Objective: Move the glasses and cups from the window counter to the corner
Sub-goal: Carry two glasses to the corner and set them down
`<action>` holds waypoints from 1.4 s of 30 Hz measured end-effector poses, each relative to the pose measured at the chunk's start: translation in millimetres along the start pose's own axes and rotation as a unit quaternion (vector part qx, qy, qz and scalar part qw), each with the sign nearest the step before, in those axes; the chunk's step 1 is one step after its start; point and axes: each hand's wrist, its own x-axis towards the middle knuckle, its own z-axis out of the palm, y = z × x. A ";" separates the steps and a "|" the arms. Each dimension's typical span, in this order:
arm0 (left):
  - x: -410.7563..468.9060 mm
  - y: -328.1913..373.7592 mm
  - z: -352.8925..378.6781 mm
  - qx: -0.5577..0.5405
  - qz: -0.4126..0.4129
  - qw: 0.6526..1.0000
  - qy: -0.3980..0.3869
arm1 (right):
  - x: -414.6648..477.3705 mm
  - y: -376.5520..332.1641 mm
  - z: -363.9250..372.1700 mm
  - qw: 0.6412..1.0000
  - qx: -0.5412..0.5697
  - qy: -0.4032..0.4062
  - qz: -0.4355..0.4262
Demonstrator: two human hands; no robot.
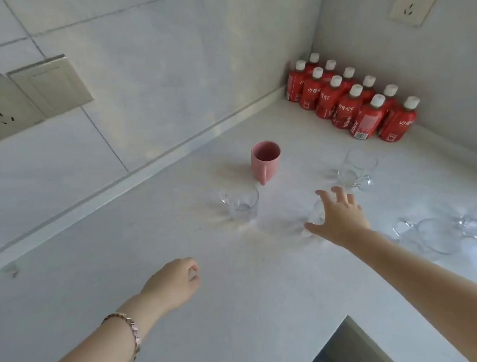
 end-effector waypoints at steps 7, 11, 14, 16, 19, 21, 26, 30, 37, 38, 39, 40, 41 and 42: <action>49.5 59.0 -26.4 0.086 0.134 0.982 0.099 | 34.4 40.0 15.7 0.990 0.087 -0.091 0.058; 97.0 95.5 -61.1 0.189 0.208 0.954 0.105 | 33.2 47.2 19.0 0.990 0.118 -0.067 0.044; 130.5 115.7 -71.1 0.195 0.195 0.961 0.014 | 30.3 47.3 21.5 0.988 0.136 -0.066 0.036; 141.8 119.0 -65.1 0.152 0.174 0.972 -0.035 | 25.7 46.3 23.4 0.985 0.155 -0.067 0.031; 141.0 113.3 -49.1 0.094 0.153 0.984 0.009 | 18.7 41.3 26.2 0.981 0.180 -0.066 0.017; 129.0 106.5 -38.5 0.062 0.126 0.988 0.064 | 13.0 34.1 26.1 0.980 0.189 -0.068 0.002; 66.8 63.6 -17.7 -0.058 0.024 0.986 0.153 | -2.9 -1.3 25.7 0.981 0.154 -0.085 -0.079; -5.8 3.1 -17.6 -0.108 -0.069 0.969 0.213 | -25.2 -61.8 28.2 0.972 0.125 -0.109 -0.166; -150.2 -158.5 -19.3 -0.132 -0.239 0.915 0.298 | -104.2 -219.2 72.8 0.932 0.105 -0.158 -0.309; -170.3 -185.3 -17.4 -0.137 -0.260 0.905 0.308 | -119.5 -244.1 83.8 0.925 0.106 -0.166 -0.324; -190.1 -212.5 -14.9 -0.143 -0.279 0.895 0.317 | -135.3 -268.7 95.3 0.919 0.109 -0.175 -0.336; -209.8 -240.0 -12.2 -0.147 -0.296 0.886 0.324 | -152.1 -293.1 107.1 0.913 0.111 -0.184 -0.346; -229.1 -268.1 -9.6 -0.150 -0.312 0.879 0.329 | -169.6 -317.6 119.3 0.908 0.113 -0.193 -0.354; -247.1 -296.5 -7.0 -0.152 -0.327 0.872 0.331 | -187.4 -341.5 131.2 0.904 0.112 -0.200 -0.361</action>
